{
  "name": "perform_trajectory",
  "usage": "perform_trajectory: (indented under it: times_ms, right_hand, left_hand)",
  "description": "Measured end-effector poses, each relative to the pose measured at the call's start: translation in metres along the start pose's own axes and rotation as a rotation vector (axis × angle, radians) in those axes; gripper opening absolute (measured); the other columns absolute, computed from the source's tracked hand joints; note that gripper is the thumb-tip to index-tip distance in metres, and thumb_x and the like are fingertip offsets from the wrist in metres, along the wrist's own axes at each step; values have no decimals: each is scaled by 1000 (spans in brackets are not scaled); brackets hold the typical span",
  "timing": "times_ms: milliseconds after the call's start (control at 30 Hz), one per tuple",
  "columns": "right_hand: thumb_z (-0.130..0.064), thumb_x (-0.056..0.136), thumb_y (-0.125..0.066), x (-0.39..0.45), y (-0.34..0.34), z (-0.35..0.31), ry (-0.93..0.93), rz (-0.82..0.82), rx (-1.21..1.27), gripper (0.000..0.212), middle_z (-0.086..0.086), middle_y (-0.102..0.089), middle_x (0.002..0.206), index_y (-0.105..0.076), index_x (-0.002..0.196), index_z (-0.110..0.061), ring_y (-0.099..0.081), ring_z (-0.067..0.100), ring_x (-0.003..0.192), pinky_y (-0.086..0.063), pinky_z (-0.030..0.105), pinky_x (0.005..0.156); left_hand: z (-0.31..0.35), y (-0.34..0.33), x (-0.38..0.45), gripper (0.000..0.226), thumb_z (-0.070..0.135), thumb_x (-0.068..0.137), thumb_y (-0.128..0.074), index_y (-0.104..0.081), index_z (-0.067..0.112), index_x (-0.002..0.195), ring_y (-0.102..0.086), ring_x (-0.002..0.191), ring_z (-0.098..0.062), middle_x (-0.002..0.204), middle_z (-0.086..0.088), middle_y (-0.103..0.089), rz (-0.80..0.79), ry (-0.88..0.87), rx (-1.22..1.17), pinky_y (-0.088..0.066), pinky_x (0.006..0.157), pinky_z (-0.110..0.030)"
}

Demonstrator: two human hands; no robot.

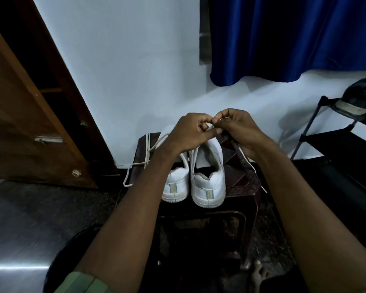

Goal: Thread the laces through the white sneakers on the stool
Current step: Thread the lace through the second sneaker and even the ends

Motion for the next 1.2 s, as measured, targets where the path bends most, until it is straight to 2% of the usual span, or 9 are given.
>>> perform_trajectory:
  times_ms: [133,267,333,467,567,700,867,1033,1200]
  right_hand:
    - [-7,95,-66,-1,11,1,-18,-10,-104,5,1,-65,64,-69,96,-11,-40,8,47,-31,17,42]
    - [0,99,-57,5,20,11,-95,9,-29,15,3,-63,75,-67,98,-11,-39,7,48,-30,19,43]
    - [7,101,-46,9,13,16,-153,43,255,25,4,-63,81,-64,105,-11,-43,8,51,-33,20,46]
    - [16,99,-32,20,-10,21,-191,63,879,37,6,-58,80,-56,106,-11,-47,11,57,-43,19,52]
    - [15,100,-30,29,-16,27,-185,105,1101,37,7,-57,74,-56,100,-11,-46,12,58,-49,26,80]
    - [17,98,-22,28,-12,27,-147,166,1134,42,4,-52,74,-50,92,-13,-44,12,58,-39,20,56]
    - [19,93,-21,28,-7,24,-118,246,1140,46,1,-52,70,-49,83,-16,-45,11,54,-34,21,57]
    - [19,92,-19,29,9,30,-108,346,1100,47,1,-49,69,-46,82,-18,-44,12,52,-33,21,52]
    - [20,91,-19,31,20,39,-122,414,955,47,2,-49,70,-45,83,-17,-45,12,52,-33,21,47]
  left_hand:
    - [-25,39,-2,24,39,96,-72,-84,23,83,-69,62,-2,68,9,-75,412,135,-12,-55,72,-25]
    - [-48,71,-13,10,27,95,-69,-77,26,102,-72,78,-12,108,7,-75,684,253,77,-54,91,-30]
    - [-39,62,-13,23,25,93,-75,-70,26,115,-64,66,-1,119,6,-64,626,197,132,-48,86,-26]
    - [-5,27,-3,25,49,94,-71,-80,26,93,-67,66,4,85,13,-77,286,38,18,-53,75,-23]
    - [-4,4,1,31,58,92,-71,-82,30,97,-72,71,-7,78,7,-77,39,106,-68,-58,76,-28]
    - [-16,-1,3,27,42,83,-86,-81,26,104,-64,67,-5,69,2,-72,-77,110,-136,-50,76,-28]
    - [-14,-4,-5,13,34,84,-86,-85,21,87,-62,67,-1,79,3,-79,-123,90,-47,-48,68,-20]
    - [-19,13,-4,12,32,88,-82,-85,21,87,-76,85,-11,83,3,-80,-61,116,-102,-58,84,-33]
    - [-26,32,-4,16,25,99,-71,-84,19,93,-70,69,-3,79,5,-79,77,75,-17,-57,77,-24]
Point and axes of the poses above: each hand's wrist, its own x-axis towards the middle knuckle, its own y-axis out of the back of the hand, z = x × y, the point moved 7 cm from there along x, towards the middle knuckle
